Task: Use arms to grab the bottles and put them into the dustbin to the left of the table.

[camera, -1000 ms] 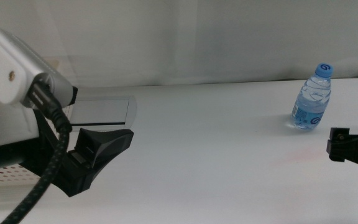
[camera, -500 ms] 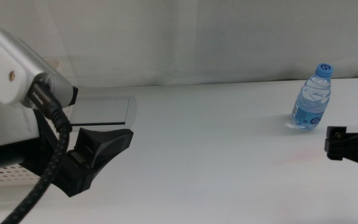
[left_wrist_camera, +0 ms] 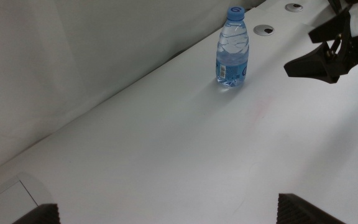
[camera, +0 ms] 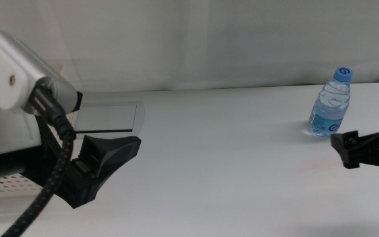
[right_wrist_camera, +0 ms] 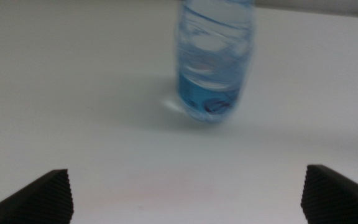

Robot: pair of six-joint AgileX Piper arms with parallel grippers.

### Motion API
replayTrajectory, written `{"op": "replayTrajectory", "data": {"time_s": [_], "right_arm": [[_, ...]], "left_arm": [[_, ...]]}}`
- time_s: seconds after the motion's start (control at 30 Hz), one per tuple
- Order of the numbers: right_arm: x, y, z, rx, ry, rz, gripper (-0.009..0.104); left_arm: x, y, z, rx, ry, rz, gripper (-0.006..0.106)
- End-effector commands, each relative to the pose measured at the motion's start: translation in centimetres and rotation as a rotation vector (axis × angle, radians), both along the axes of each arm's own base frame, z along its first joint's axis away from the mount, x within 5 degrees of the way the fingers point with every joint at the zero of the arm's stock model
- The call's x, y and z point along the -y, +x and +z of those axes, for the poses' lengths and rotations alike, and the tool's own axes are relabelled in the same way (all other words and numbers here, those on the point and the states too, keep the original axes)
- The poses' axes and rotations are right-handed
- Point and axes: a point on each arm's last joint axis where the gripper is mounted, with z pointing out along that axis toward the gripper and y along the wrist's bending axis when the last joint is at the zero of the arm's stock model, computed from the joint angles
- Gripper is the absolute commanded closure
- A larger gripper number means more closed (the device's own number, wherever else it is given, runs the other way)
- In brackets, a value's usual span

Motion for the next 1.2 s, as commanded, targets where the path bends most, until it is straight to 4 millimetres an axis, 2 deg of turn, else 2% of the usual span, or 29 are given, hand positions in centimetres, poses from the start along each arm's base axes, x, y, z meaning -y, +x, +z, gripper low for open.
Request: {"op": "replayTrajectory", "data": {"time_s": [0.0,0.27,0.37,0.5,0.57,0.7,0.87,1.17], "right_arm": [[-0.2,0.3,0.4,0.047,-0.024,0.079,-0.008],[0.7,2.0,-0.5,0.166,0.061,0.05,-0.008],[0.6,1.4,-1.2,0.241,0.082,0.087,-0.008],[1.4,0.7,-2.6,0.262,0.123,-0.02,-0.008],[2.0,0.2,-3.4,0.336,0.114,-0.071,-0.008],[2.0,0.2,-4.5,0.328,0.106,-0.072,-0.008],[1.9,0.9,-5.6,0.308,0.103,-0.074,-0.008],[1.4,3.6,-5.9,0.33,0.133,-0.08,-0.008]], "left_arm": [[0.1,-0.2,0.2,0.008,-0.019,-0.005,0.01],[0.1,-0.2,0.2,0.008,-0.019,-0.005,0.01],[0.1,-0.2,0.2,0.008,-0.019,-0.005,0.01],[0.1,-0.2,0.2,0.008,-0.019,-0.005,0.01],[0.1,-0.2,0.2,0.008,-0.019,-0.005,0.01],[0.1,-0.2,0.2,0.008,-0.019,-0.005,0.01],[0.1,-0.2,0.2,0.008,-0.019,-0.005,0.01],[0.1,-0.2,0.2,0.008,-0.019,-0.005,0.01]]}}
